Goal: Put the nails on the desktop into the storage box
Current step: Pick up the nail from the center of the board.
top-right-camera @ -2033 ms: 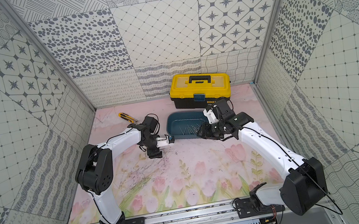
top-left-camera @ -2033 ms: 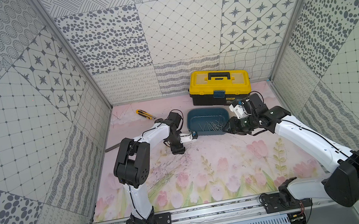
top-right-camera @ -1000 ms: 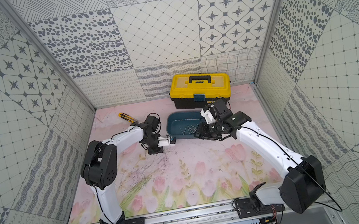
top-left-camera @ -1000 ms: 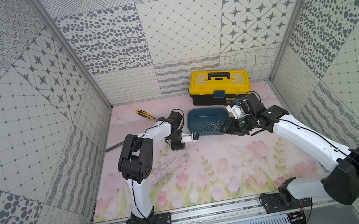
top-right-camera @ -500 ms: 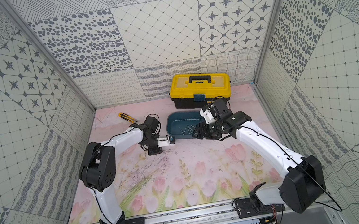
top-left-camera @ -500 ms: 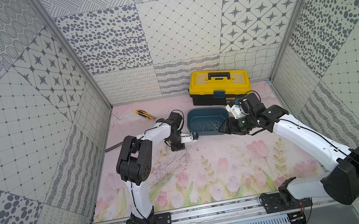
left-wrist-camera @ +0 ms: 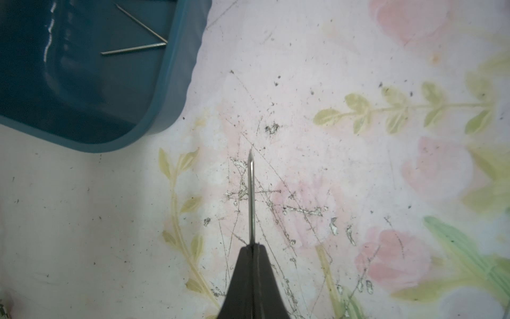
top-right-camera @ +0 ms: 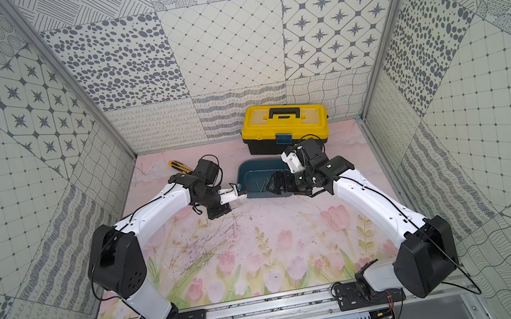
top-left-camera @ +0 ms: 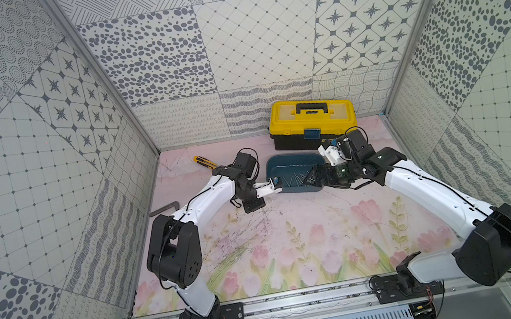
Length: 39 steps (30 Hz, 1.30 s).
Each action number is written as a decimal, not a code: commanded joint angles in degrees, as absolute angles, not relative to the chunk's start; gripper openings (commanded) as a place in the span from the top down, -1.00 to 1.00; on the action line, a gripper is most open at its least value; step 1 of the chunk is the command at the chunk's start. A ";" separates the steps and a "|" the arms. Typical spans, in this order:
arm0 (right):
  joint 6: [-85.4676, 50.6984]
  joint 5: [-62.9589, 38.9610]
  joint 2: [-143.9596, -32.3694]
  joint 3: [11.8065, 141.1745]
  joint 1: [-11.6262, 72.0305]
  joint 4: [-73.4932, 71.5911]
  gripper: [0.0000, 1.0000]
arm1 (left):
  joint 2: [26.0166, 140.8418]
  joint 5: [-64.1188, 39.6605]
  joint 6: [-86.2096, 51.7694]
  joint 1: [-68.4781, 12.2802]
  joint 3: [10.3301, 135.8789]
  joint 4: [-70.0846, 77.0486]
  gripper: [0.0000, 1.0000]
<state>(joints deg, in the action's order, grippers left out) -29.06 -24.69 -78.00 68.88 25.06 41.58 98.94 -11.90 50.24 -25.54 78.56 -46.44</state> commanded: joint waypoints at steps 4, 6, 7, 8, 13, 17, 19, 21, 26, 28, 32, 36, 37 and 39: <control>-32.47 -25.34 -75.91 68.71 24.18 29.27 -0.93 | 92.09 -21.76 24.62 -27.85 76.79 -40.16 1.00; -34.42 -29.04 -75.28 68.17 23.14 25.42 -0.93 | 90.44 -23.57 18.79 -28.39 75.41 -36.95 1.00; -34.97 -30.71 -75.43 68.56 22.74 24.57 -0.93 | 89.21 -24.46 15.84 -28.56 74.63 -35.00 1.00; -35.31 -32.18 -75.71 69.28 22.49 24.40 -0.93 | 88.13 -25.13 12.92 -28.83 73.81 -33.78 1.00; -36.99 -36.90 -76.31 70.34 21.80 24.21 -0.94 | 82.46 -27.64 -4.43 -28.92 67.94 -20.28 1.00; -38.97 -40.40 -76.24 70.25 21.79 22.33 -0.93 | 81.20 -30.27 -19.73 -28.98 67.63 -15.25 1.00; -41.83 -42.28 -76.72 69.62 21.77 19.68 -0.93 | 80.41 -31.21 -24.29 -29.34 67.08 -12.69 1.00; -43.88 -43.85 -77.48 69.55 21.90 17.90 -0.93 | 79.20 -31.80 -28.91 -29.58 65.43 -8.60 1.00; -43.72 -45.38 -78.59 71.19 22.88 17.39 -0.93 | 76.63 -31.14 -41.67 -29.98 60.94 1.76 1.00; -43.97 -46.62 -79.62 71.67 23.26 17.38 -0.88 | 76.38 -30.96 -43.99 -30.42 60.25 4.40 1.00; -43.89 -46.00 -80.60 71.98 24.47 17.07 -0.82 | 76.03 -30.85 -47.37 -30.80 59.92 7.28 1.00; -44.95 -46.75 -81.44 72.25 25.38 15.24 -0.67 | 75.63 -30.92 -50.51 -31.04 58.94 10.02 1.00; -44.99 -46.98 -81.53 72.31 25.57 15.04 -0.64 | 75.55 -30.87 -51.19 -31.13 58.54 10.78 1.00; -45.07 -47.34 -82.17 72.43 25.89 14.88 -0.55 | 75.31 -30.86 -52.07 -31.23 57.88 12.28 1.00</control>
<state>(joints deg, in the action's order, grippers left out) -44.75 -46.06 -81.25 70.61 25.32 18.46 76.05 -28.62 -41.67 -30.81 58.96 1.30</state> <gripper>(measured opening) 0.784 0.037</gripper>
